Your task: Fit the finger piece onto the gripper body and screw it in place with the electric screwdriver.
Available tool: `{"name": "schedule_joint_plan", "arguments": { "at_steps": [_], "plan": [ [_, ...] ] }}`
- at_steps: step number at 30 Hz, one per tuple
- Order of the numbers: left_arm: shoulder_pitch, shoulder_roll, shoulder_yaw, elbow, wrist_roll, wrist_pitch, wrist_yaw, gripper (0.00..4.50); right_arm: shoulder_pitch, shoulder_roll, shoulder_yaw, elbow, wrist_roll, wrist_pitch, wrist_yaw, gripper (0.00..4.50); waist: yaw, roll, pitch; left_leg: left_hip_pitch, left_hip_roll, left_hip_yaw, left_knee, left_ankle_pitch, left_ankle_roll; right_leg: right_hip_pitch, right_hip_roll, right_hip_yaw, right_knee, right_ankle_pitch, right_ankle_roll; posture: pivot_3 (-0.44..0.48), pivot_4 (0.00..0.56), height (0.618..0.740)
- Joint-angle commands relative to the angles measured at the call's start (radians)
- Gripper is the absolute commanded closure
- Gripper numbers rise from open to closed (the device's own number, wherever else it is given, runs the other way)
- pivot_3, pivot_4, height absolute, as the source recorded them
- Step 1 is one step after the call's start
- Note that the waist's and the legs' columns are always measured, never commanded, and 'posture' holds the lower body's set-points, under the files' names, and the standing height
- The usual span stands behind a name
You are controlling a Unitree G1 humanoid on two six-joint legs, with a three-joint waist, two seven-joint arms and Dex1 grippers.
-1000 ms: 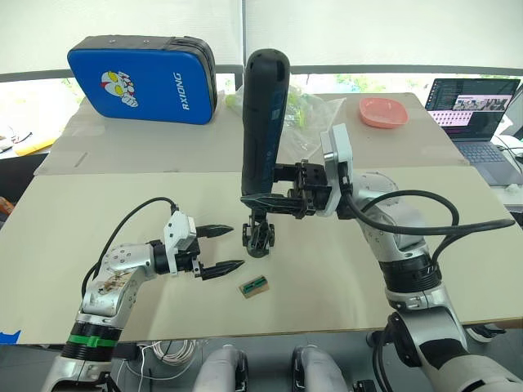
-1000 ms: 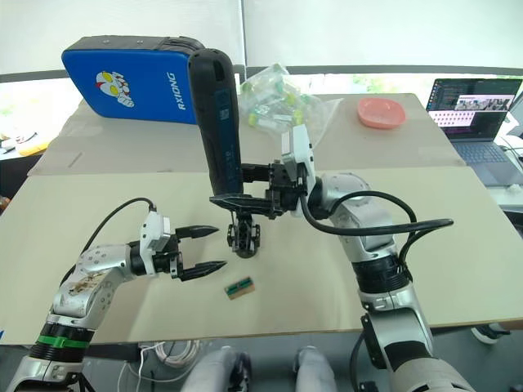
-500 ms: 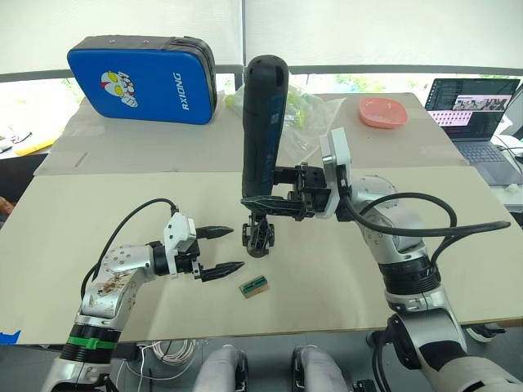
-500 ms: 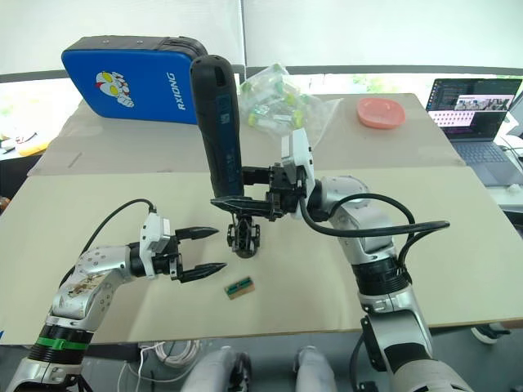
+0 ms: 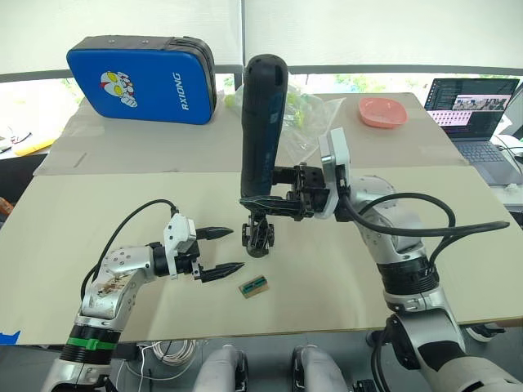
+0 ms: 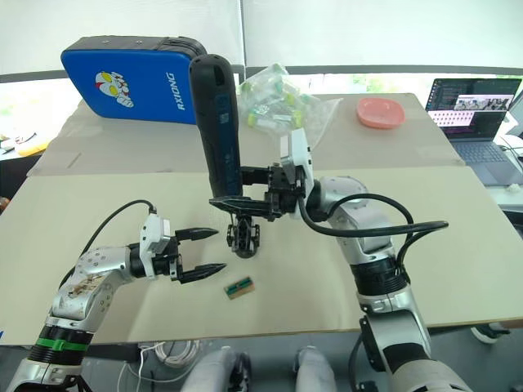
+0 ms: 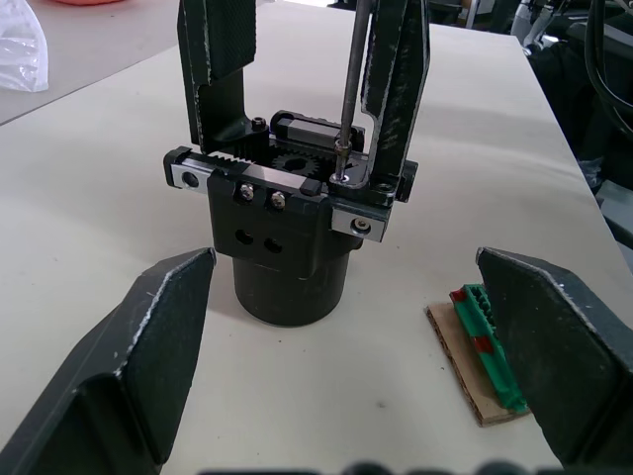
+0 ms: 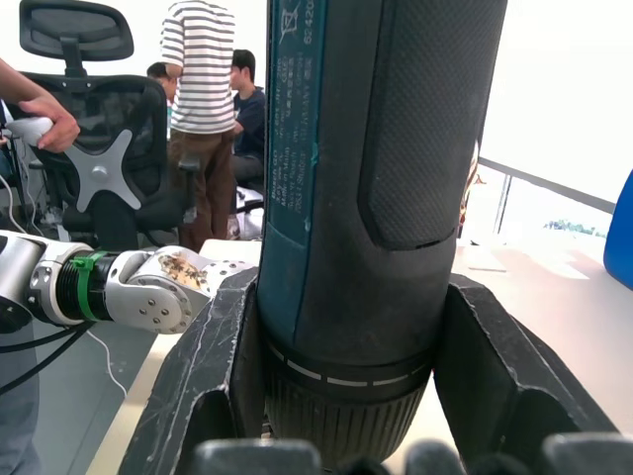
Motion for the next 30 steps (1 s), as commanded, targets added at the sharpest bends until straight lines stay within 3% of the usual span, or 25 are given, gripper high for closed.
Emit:
{"name": "schedule_joint_plan", "arguments": {
  "at_steps": [1,30],
  "plan": [
    [0.005,0.003,0.003,-0.034,0.000,-0.010,0.007,0.00,-0.017,0.008,-0.019,-0.019,0.022,-0.015,0.003,2.53,0.000,0.000,0.000,0.000,0.000,0.000,0.000,0.000,0.000,0.000,0.000,0.000,0.000,0.000,0.000,0.000,0.150,0.740],
    [0.017,0.003,0.001,-0.041,-0.003,-0.011,0.016,0.00,-0.026,-0.016,-0.028,-0.008,0.020,-0.012,0.023,2.53,-0.002,0.000,0.000,0.001,0.000,0.000,0.000,0.000,0.000,0.000,0.000,0.000,0.000,0.000,0.000,0.000,0.150,0.740]
  ]
}}
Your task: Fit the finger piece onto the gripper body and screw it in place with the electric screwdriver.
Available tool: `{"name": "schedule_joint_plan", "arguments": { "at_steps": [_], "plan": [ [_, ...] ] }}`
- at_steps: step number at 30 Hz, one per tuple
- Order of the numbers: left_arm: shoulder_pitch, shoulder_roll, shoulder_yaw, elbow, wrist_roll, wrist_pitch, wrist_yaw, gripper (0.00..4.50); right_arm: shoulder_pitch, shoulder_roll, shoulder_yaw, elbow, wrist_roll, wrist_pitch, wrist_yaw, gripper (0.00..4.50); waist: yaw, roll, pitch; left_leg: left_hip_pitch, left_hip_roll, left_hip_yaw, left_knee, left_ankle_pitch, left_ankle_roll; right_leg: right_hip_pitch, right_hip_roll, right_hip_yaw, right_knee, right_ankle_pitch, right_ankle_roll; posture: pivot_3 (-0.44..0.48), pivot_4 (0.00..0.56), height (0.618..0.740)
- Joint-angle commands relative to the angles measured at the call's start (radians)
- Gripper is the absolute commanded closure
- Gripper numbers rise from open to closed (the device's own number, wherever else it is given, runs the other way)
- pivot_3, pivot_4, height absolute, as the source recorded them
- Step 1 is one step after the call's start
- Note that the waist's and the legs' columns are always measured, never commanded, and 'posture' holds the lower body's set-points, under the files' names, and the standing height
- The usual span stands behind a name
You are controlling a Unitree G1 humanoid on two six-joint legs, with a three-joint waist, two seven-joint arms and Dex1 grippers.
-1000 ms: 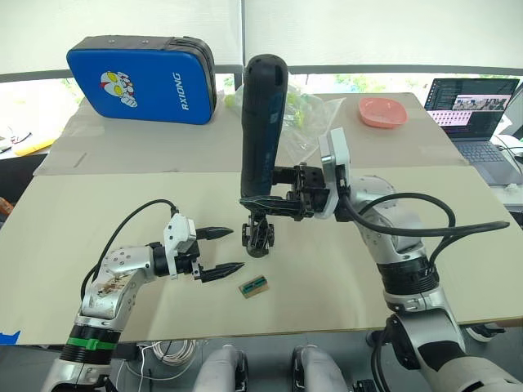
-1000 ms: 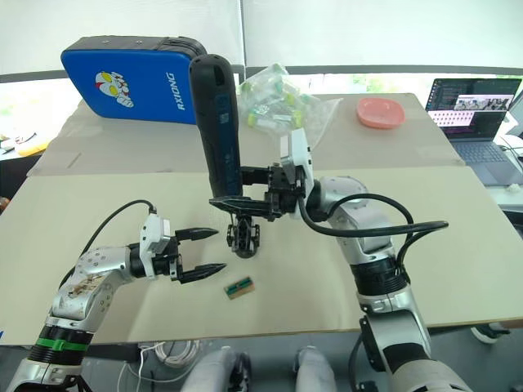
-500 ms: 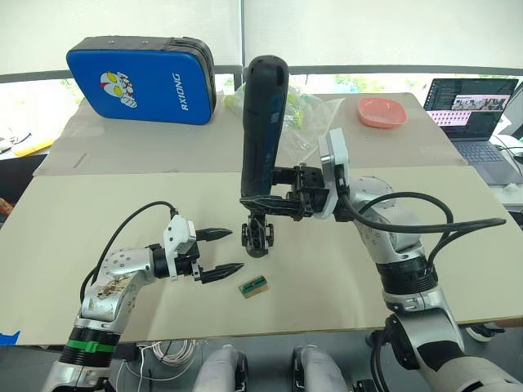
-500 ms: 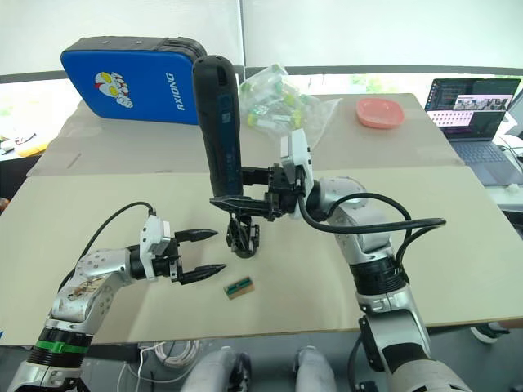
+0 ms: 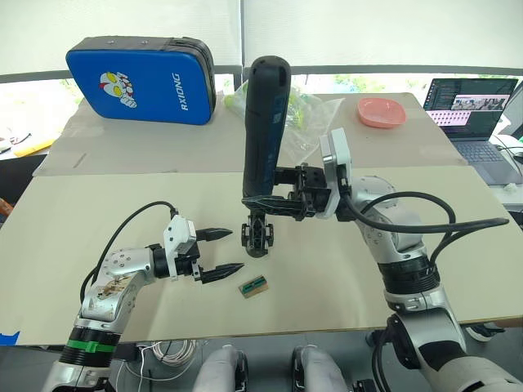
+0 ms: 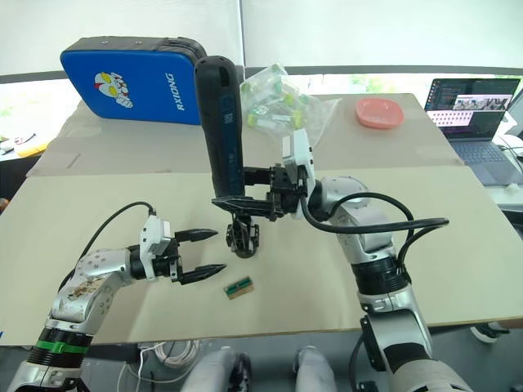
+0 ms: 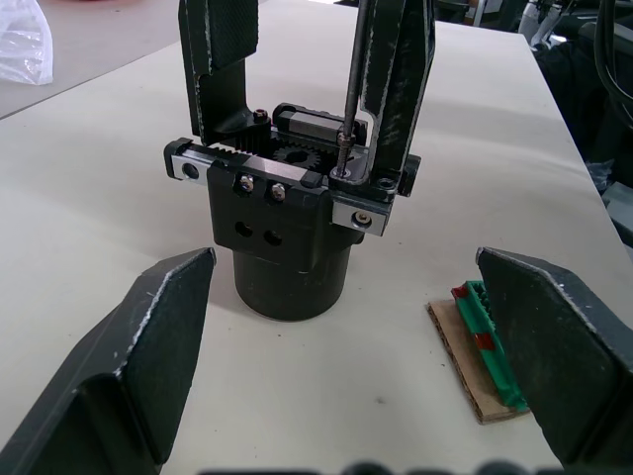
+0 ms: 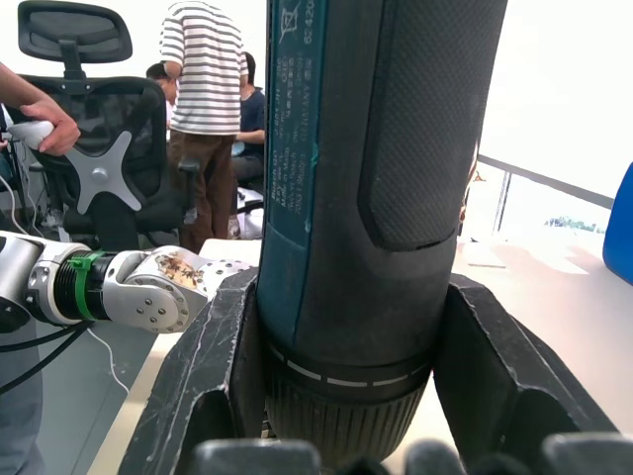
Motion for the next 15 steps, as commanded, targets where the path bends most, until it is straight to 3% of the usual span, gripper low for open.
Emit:
{"name": "schedule_joint_plan", "arguments": {
  "at_steps": [1,15],
  "plan": [
    [0.002,0.003,0.002,-0.033,-0.003,-0.011,-0.003,0.00,-0.026,-0.008,-0.025,-0.025,0.018,-0.011,0.006,2.53,0.000,0.000,0.000,0.000,0.000,0.000,0.000,0.000,0.000,0.000,0.000,0.000,0.000,0.000,0.000,0.000,0.150,0.740],
    [0.005,0.002,0.001,-0.036,-0.005,-0.009,0.000,0.00,-0.027,-0.019,-0.027,-0.031,0.029,0.001,0.012,2.53,0.000,0.000,0.000,0.000,0.000,0.000,0.000,0.000,0.000,0.000,0.000,0.000,0.000,0.000,0.000,0.000,0.150,0.740]
  ]
}}
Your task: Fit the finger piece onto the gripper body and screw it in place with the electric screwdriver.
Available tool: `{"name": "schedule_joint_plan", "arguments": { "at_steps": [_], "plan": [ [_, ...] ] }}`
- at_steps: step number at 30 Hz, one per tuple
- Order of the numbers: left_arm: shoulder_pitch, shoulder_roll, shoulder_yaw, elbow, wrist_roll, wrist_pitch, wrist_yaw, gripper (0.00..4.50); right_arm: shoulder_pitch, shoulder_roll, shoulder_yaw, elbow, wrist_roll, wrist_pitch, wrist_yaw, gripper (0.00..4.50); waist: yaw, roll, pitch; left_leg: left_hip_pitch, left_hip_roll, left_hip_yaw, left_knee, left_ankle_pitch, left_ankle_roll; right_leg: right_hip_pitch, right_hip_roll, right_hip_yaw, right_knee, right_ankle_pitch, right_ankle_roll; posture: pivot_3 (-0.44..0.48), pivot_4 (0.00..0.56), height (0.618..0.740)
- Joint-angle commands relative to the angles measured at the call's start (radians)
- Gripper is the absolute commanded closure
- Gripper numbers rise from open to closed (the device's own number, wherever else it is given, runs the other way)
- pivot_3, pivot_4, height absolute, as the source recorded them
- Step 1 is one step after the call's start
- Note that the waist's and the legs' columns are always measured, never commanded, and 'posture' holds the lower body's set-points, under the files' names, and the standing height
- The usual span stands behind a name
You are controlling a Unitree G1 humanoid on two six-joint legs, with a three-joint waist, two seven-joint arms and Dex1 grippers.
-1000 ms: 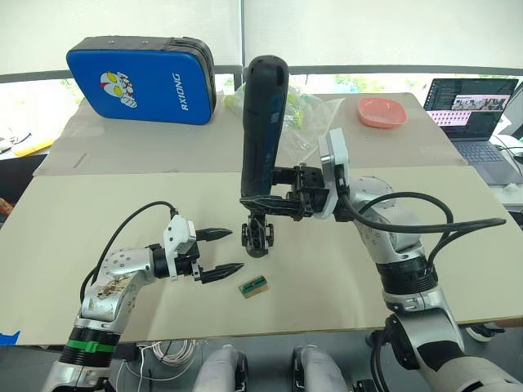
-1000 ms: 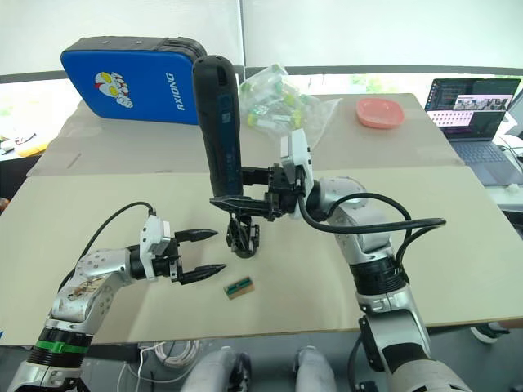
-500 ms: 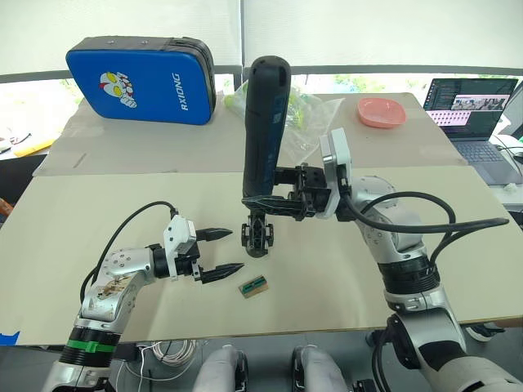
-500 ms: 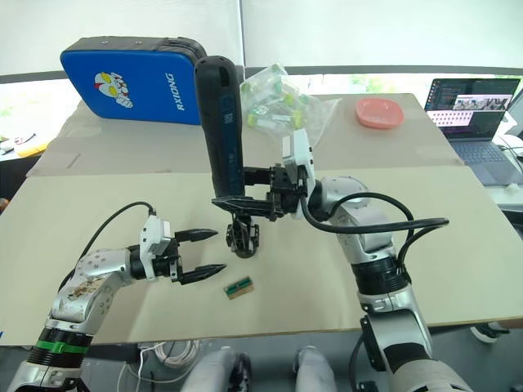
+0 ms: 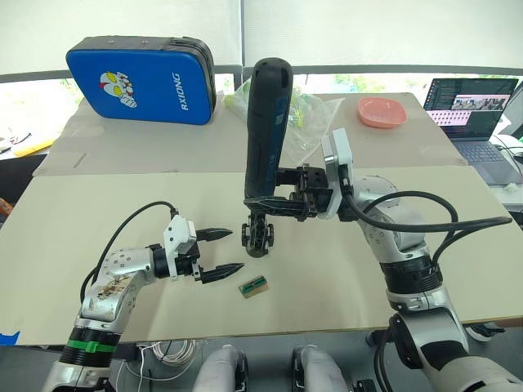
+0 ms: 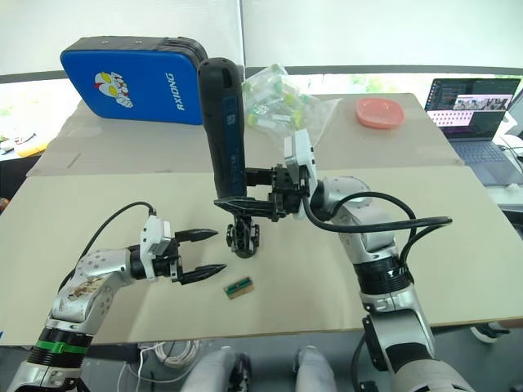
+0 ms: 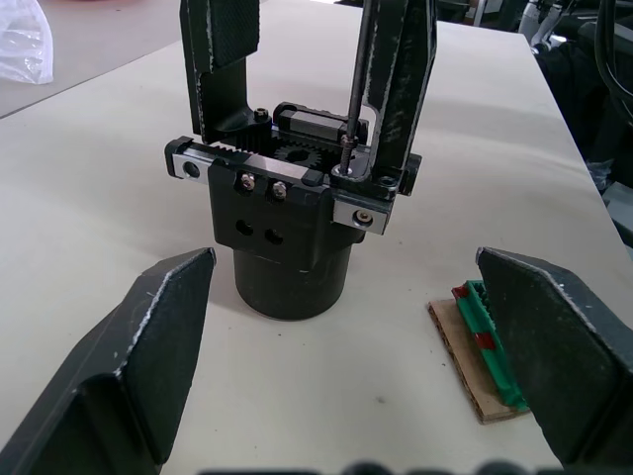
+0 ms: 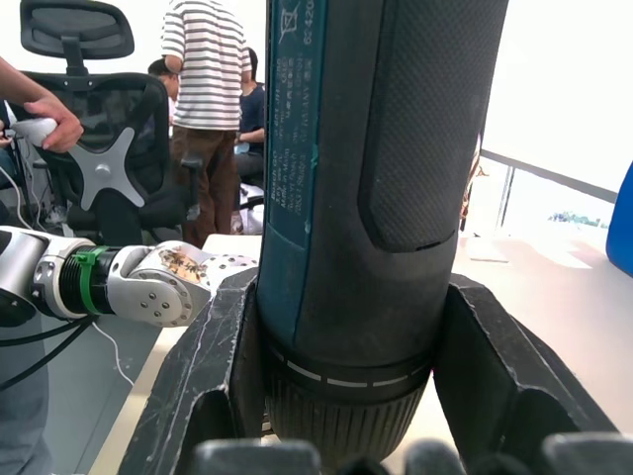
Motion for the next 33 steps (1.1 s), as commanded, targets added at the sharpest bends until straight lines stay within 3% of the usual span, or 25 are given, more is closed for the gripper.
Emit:
{"name": "schedule_joint_plan", "arguments": {
  "at_steps": [1,33],
  "plan": [
    [0.004,0.002,0.001,-0.036,-0.004,-0.009,-0.001,0.00,-0.026,-0.004,-0.025,-0.031,0.020,-0.009,0.004,2.53,0.000,0.000,0.000,0.000,0.000,0.000,0.000,0.000,0.000,0.000,0.000,0.000,0.000,0.000,0.000,0.000,0.150,0.740],
    [-0.044,-0.018,-0.048,0.016,0.072,-0.013,0.040,0.00,-0.014,0.028,0.003,-0.032,-0.020,-0.016,-0.027,2.53,-0.001,0.000,0.000,0.000,0.000,0.000,0.000,0.000,0.000,0.000,0.000,0.000,0.000,0.000,0.000,0.000,0.150,0.740]
  ]
}}
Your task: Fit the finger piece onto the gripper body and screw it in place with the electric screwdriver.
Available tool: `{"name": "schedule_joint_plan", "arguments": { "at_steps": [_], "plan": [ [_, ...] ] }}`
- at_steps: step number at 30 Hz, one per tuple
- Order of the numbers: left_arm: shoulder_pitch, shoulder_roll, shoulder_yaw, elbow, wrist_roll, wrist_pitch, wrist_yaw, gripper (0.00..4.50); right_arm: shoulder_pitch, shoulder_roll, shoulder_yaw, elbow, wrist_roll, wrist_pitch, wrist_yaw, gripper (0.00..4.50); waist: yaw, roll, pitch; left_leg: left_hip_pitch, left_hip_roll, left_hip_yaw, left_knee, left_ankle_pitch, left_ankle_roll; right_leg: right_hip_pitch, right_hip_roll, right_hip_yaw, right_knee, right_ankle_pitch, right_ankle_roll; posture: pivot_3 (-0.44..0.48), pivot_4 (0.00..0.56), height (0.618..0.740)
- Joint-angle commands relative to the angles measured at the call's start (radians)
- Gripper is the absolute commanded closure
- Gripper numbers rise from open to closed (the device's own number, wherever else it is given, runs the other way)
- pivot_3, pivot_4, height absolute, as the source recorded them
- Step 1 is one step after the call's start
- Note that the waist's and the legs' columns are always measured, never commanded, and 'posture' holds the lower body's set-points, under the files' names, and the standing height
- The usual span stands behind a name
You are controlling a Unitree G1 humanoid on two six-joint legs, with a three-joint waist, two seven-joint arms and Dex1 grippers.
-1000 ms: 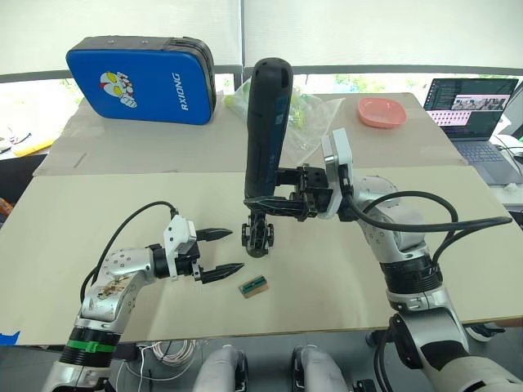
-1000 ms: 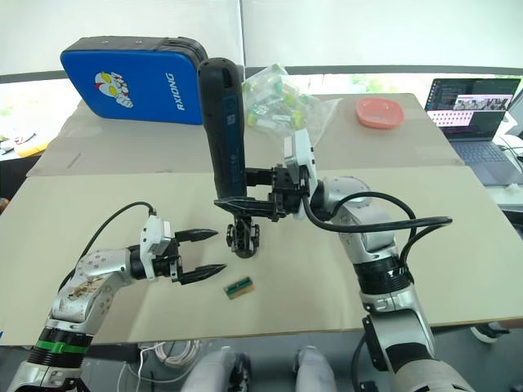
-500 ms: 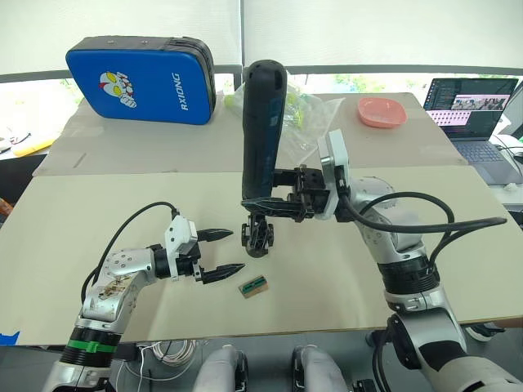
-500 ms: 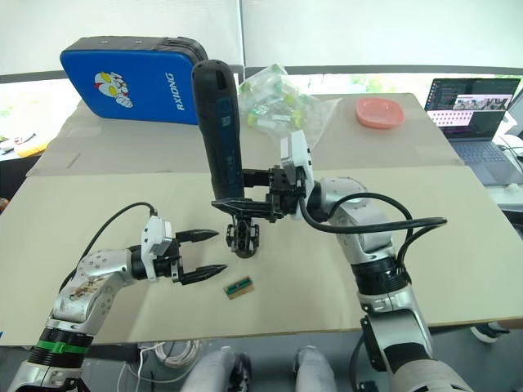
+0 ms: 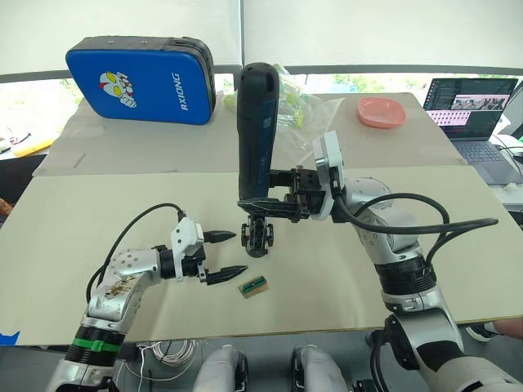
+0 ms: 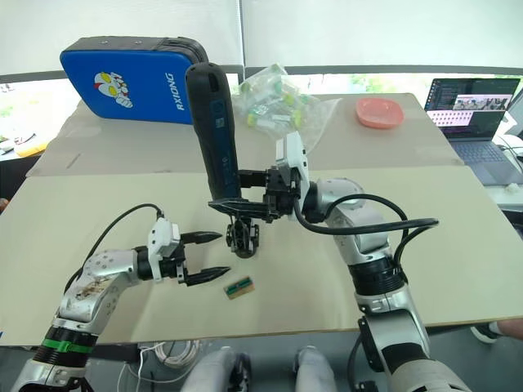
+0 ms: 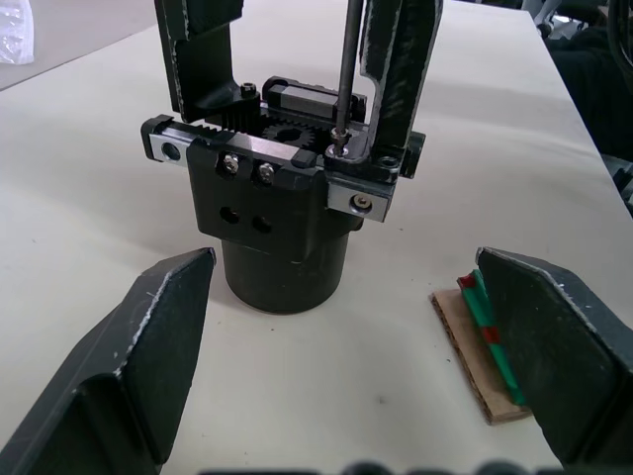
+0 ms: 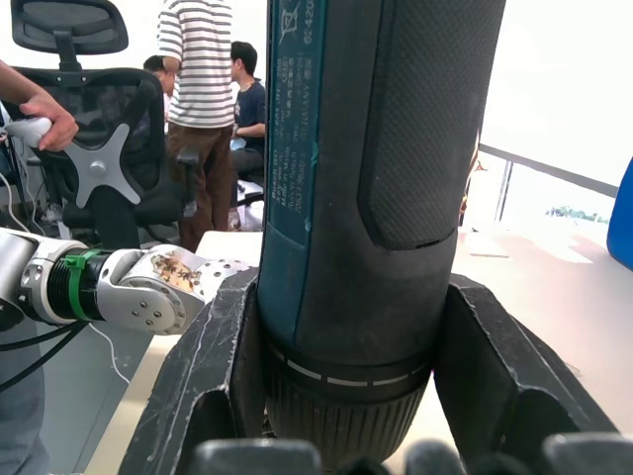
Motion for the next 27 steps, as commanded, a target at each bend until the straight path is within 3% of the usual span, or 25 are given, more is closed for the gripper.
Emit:
{"name": "schedule_joint_plan", "arguments": {
  "at_steps": [1,11,27],
  "plan": [
    [-0.028,-0.005,-0.009,0.003,0.022,-0.012,0.016,0.00,-0.013,0.000,-0.013,-0.033,0.011,-0.015,-0.001,2.53,0.000,0.000,0.000,0.000,0.000,0.000,0.000,0.000,0.000,0.000,0.000,0.000,0.000,0.000,0.000,0.000,0.150,0.740],
    [-0.096,-0.041,-0.062,0.110,0.075,0.006,0.028,0.00,-0.016,-0.003,-0.016,-0.030,0.010,-0.017,-0.003,2.53,0.000,0.000,0.000,0.000,0.000,0.000,0.000,0.000,0.000,0.000,0.000,0.000,0.000,0.000,0.000,0.000,0.150,0.740],
    [-0.207,-0.125,-0.113,0.307,0.144,-0.113,0.002,0.00,-0.012,-0.013,-0.014,-0.036,0.008,-0.012,-0.007,2.53,0.000,0.000,0.000,0.000,0.000,0.000,0.001,0.000,0.001,0.001,0.000,0.000,0.001,0.000,0.000,0.000,0.150,0.740]
  ]
}}
